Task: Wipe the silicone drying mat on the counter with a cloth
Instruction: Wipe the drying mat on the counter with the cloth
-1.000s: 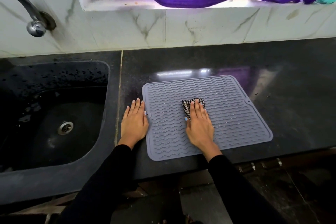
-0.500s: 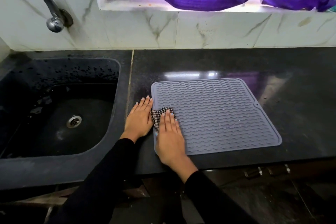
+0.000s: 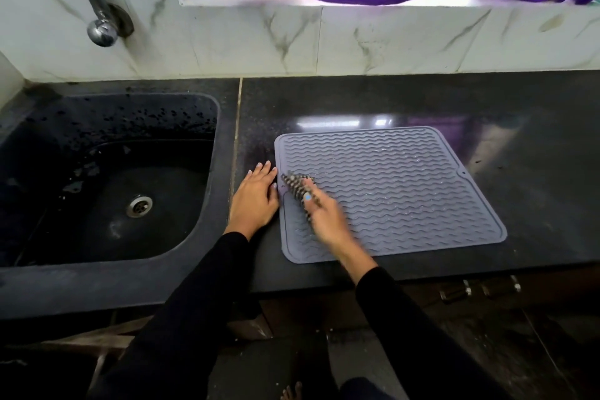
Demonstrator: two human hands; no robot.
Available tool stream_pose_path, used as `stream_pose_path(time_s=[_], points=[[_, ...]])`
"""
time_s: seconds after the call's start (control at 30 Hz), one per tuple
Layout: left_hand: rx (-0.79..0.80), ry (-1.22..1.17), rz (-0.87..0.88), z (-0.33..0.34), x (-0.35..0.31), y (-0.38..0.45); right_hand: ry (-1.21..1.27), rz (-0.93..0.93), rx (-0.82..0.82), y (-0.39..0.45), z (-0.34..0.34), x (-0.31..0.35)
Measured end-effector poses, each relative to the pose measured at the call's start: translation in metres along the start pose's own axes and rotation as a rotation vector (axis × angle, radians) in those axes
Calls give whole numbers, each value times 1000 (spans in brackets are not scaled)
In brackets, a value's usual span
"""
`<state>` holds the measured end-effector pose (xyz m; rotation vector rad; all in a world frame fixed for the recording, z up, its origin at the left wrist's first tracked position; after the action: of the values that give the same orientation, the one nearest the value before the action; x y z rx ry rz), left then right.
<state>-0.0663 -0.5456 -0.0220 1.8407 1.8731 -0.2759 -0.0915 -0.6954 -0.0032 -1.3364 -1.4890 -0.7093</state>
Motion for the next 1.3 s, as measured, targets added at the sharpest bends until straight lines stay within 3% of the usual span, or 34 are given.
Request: stream_pose_path(time_s=[0.07,0.1,0.13,0.3,0.4,0.53,0.7,0.77,0.83,0.9,0.97,1.1,1.3], points=[[-9,-2,-5,-1,-2,-2,485,141,-112,4,-14,2],[-14,-4,-7,-2,-3,-3,520,146,-155,3,-18,7],[-21,-8,-12,-2,-2,-4,393,119,-177,2,-19,11],[-76,-65,-83,-6,7,-5,-723,-223,-85,-26,40,5],[-92,-68,-81,-6,7,-4,-816,-245,-195,-30,48,1],[-116,-60,-79,-6,7,-4,-834,-228,-158,-24,46,0],[-56,31,-41,-4,4,-3,-689,-258,-231,-24,36,2],[-36,59,-41,-3,2,-3,-462,-157,-288,-22,26,2],[-13,98,-41,-1,1,-2,-64,-7,-355,-18,14,-1],[-4,111,-47,1,2,0,169,10,-468,-16,1,3],[-13,92,-56,0,4,1,-52,-68,-444,-15,-2,13],[-39,81,-52,3,6,1,-711,-241,-205,-13,35,6],[-50,97,-37,1,5,1,-800,-270,-195,-11,40,2]])
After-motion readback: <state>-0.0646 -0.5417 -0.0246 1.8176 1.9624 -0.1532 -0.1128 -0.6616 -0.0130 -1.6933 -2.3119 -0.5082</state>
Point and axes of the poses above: each hand's wrist, its own y-axis towards the middle knuckle, its own z-axis out of the palm, x = y × z, the point moved 6 cm from there along y, towards the middle knuckle, and after that the axes turned 1 degree about -z, right-handed, at the moved point
